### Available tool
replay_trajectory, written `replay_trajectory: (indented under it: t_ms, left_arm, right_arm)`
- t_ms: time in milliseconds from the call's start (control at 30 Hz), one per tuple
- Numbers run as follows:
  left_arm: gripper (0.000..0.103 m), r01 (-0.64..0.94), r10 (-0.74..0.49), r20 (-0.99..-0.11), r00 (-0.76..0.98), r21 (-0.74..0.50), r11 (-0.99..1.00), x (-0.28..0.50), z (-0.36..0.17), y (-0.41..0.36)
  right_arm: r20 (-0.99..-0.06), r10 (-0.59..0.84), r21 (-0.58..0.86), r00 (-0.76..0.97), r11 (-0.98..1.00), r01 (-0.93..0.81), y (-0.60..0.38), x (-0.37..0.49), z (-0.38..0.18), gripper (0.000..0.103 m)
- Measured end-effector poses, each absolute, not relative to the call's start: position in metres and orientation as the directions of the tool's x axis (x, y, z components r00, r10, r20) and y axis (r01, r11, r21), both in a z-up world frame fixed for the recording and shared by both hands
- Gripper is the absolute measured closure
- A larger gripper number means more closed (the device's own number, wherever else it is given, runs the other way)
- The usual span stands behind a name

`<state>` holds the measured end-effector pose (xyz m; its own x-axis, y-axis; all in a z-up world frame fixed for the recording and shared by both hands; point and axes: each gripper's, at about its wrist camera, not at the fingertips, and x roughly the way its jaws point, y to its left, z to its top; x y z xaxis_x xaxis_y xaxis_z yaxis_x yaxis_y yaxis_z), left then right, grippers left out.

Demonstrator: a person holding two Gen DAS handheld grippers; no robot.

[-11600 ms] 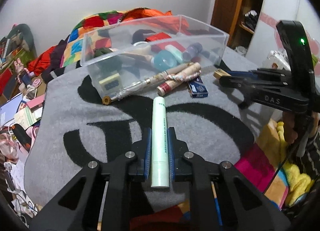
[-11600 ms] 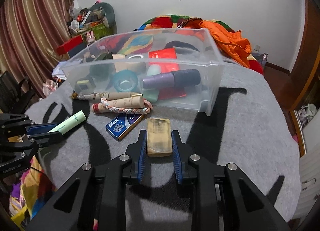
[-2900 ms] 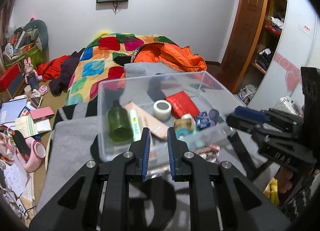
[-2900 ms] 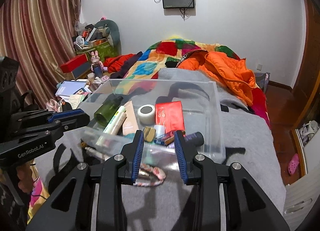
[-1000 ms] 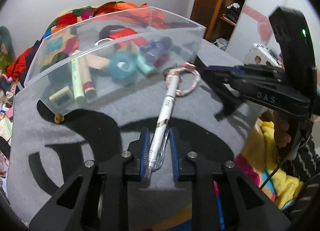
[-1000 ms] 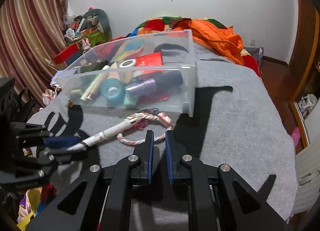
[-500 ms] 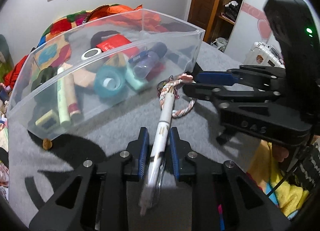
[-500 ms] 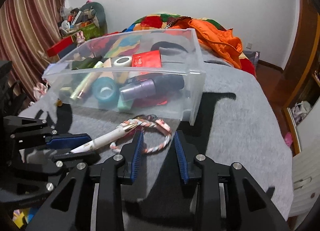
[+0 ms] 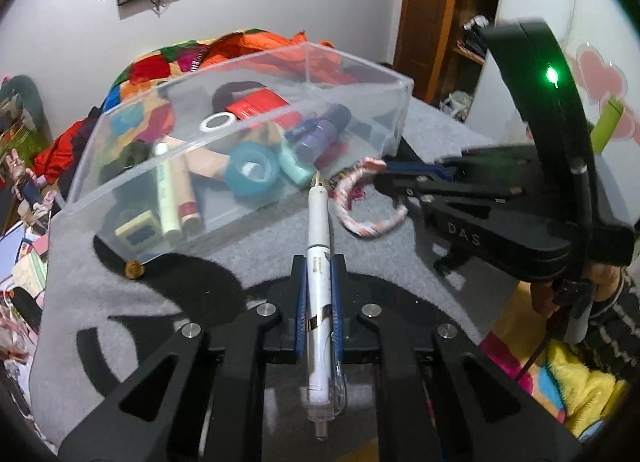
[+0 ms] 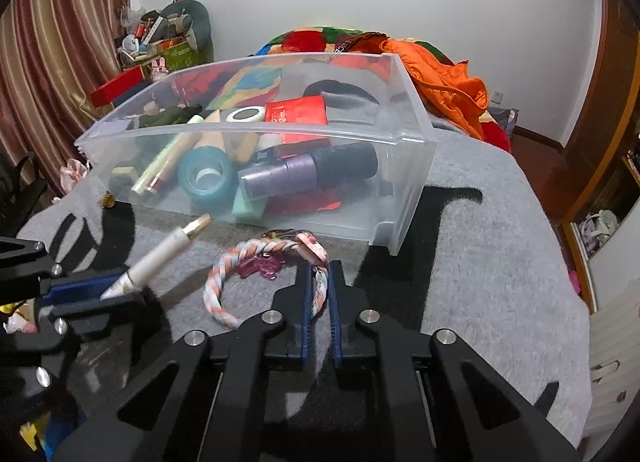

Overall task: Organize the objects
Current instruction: 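Grasp the white pen with the left tool while the right tool grasps the pink-white braided cord, then carry the white pen and braided cord into the clear box and release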

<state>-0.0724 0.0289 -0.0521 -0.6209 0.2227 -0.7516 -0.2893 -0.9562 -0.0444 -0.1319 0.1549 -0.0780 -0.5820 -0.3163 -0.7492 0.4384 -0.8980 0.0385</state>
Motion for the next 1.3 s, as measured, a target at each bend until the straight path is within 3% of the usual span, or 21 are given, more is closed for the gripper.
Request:
replay_trajectory:
  t_ms: [600, 1300]
  left_arm:
    - [0.093, -0.184, 0.224, -0.645, -0.731, -0.130, -0.974, -0.059, -0.003, -0.009]
    - [0.093, -0.108, 0.179, -0.615, -0.768, -0.151, -0.983, -0.106, 0.020, -0.030]
  right_arm:
    - [-0.639, -0.422, 0.072, -0.644, -0.865, 0.496, 0.153, -0.099, -0.022, 0.098]
    - [-0.531, -0.461, 0.090, -0.711, -0.865, 0.494, 0.131, -0.140, 0.030, 0.098]
